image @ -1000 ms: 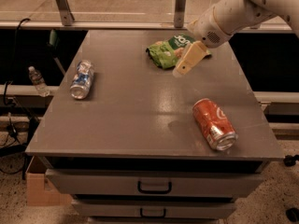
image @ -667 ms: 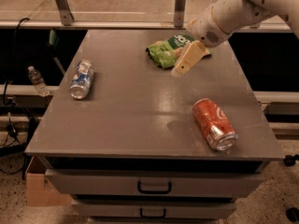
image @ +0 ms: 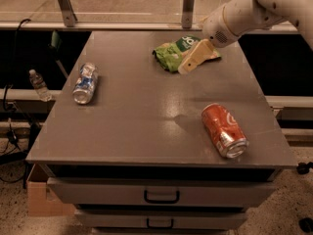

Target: Pick green rice chip bag

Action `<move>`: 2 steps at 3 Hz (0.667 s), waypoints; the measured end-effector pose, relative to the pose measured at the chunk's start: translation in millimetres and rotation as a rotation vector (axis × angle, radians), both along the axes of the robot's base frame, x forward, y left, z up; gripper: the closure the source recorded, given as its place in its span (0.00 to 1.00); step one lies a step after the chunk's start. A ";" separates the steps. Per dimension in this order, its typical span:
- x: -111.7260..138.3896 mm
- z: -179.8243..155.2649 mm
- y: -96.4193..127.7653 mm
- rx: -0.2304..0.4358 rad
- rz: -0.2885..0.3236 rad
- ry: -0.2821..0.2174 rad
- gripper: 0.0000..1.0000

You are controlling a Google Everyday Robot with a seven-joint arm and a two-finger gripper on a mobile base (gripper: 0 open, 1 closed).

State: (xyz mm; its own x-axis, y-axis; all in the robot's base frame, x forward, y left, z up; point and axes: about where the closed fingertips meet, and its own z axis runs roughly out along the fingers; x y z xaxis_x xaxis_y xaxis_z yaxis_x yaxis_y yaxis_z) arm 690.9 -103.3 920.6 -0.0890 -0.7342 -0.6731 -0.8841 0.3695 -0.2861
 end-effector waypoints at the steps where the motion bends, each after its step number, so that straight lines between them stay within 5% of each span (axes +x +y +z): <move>1: 31.3 -6.8 -14.7 0.079 -0.065 -0.025 0.00; 2: 50.7 -22.2 -23.5 0.126 -0.103 -0.014 0.00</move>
Offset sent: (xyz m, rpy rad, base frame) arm 0.0723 -0.0399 -0.0344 0.1795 -0.0101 -0.1541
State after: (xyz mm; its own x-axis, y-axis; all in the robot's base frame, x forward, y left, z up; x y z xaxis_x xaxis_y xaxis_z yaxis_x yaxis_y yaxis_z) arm 741.6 -126.8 898.3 -0.1491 -0.6314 -0.7610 -0.8360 0.4915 -0.2440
